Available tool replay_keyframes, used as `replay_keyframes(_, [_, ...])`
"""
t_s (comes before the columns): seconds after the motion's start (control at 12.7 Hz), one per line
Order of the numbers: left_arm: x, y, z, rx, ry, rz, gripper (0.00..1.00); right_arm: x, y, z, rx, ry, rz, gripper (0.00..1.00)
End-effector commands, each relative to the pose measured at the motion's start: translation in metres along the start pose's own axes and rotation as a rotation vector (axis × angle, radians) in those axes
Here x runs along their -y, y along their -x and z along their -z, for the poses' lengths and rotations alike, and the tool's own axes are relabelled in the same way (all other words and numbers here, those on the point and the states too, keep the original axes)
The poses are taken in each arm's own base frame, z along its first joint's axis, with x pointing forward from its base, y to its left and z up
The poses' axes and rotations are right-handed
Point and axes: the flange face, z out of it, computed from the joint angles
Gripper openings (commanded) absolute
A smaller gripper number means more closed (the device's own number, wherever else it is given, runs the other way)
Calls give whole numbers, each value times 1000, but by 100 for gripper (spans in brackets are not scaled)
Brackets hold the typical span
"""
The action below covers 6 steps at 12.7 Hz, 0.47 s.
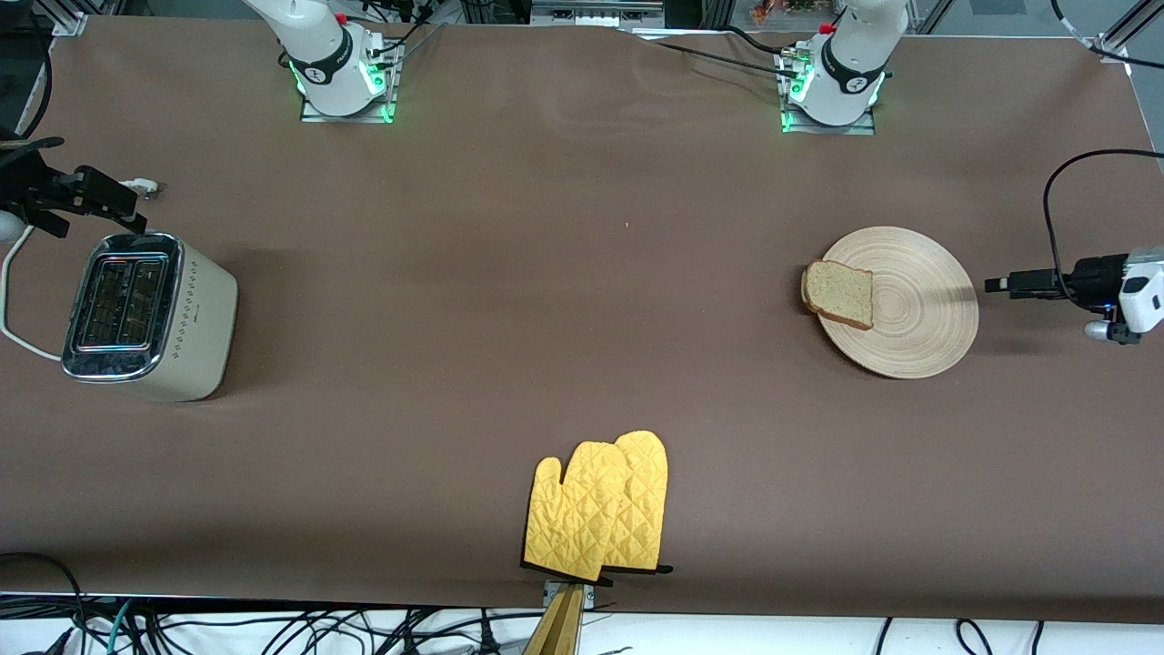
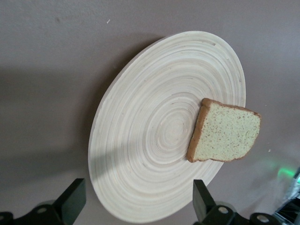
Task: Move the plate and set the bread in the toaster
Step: 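Reach the left gripper toward the rim of the wooden plate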
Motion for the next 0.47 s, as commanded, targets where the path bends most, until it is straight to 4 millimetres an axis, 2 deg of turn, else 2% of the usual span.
replay_keyframes(0.0, [33,-10,-22,-20,88,-86,100,-1,-2,6,-2,4,8,100])
replay_keyframes(0.24, [49,-8,-40,-19,131,-67,100,-1,-2,6,-2,4,7,100])
replay_keyframes(0.39, [52,-10,-48,-31,158,-56,100,-2,-2,6,-2,2,5,100])
